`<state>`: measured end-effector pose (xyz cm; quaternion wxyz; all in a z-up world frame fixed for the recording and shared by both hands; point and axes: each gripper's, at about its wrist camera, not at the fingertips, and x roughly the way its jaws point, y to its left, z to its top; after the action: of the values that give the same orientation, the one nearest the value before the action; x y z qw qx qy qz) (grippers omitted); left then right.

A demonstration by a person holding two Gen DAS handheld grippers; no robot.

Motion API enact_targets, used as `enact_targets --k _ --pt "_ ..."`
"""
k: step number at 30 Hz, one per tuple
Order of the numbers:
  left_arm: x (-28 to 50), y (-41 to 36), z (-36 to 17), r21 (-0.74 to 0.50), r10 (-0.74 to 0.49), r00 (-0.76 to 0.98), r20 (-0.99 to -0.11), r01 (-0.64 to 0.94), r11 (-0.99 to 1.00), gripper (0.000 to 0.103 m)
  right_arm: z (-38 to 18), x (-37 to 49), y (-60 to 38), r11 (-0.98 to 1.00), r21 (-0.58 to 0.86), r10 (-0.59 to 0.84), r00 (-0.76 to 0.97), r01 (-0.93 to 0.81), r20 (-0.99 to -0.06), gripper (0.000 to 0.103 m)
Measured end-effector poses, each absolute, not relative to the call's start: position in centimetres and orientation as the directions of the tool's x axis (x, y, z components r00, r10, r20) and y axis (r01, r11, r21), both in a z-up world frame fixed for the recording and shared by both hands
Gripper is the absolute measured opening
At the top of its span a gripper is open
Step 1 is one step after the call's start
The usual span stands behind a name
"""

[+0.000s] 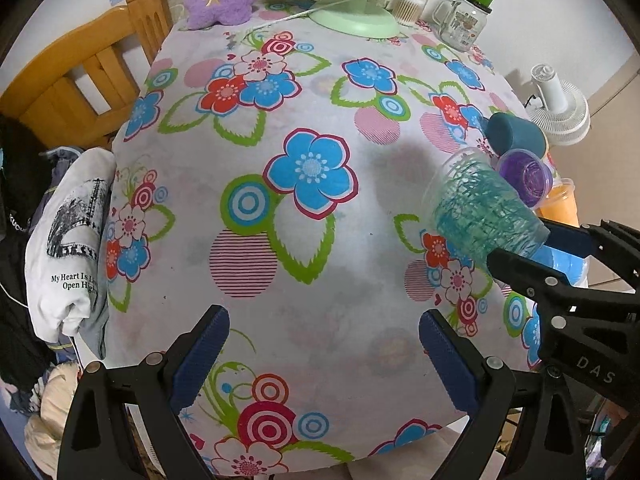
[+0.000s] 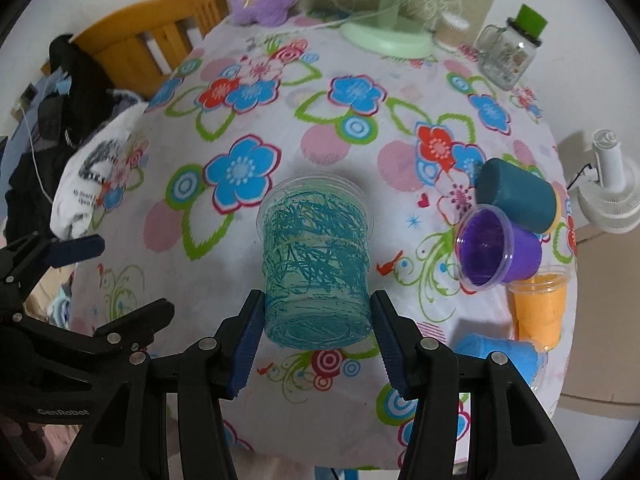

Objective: Flip cup upside down
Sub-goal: 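Lift and rotate the teal cup with the right tool so its rim faces down, then lower the inverted teal cup onto the table and open the right tool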

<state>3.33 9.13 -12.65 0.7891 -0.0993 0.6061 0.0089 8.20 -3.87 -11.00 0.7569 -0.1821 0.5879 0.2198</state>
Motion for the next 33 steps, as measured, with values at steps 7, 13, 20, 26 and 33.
enact_targets --k 7,13,20,26,33 --pt "3.7 10.1 -13.3 -0.157 -0.117 0.251 -0.961 -0.149 0.976 0.097 -12.3 9.3 -2.7 0.842 -0.011 0.068 0.126 -0.539 -0.990 0.057" --pt "4.6 11.2 -13.8 -0.167 -0.125 0.240 -0.963 -0.163 0.972 0.097 -12.7 10.5 -1.5 0.841 -0.020 0.031 0.086 -0.541 -0.996 0.057" --pt "5.9 12.3 -14.5 -0.169 -0.131 0.221 -0.966 -0.161 0.972 0.097 -13.9 12.4 -0.2 0.855 -0.020 0.008 0.053 -0.517 -0.999 0.059" --pt "6.5 13.3 -14.8 -0.168 -0.134 0.206 -0.969 -0.158 0.973 0.097 -14.2 13.9 0.6 0.872 -0.060 -0.011 0.103 -0.487 -0.995 0.080" --pt "7.2 13.4 -14.1 -0.173 -0.144 0.218 -0.965 -0.118 0.978 0.097 -12.8 13.6 0.6 0.881 -0.092 0.005 0.203 -0.464 -0.979 0.085"
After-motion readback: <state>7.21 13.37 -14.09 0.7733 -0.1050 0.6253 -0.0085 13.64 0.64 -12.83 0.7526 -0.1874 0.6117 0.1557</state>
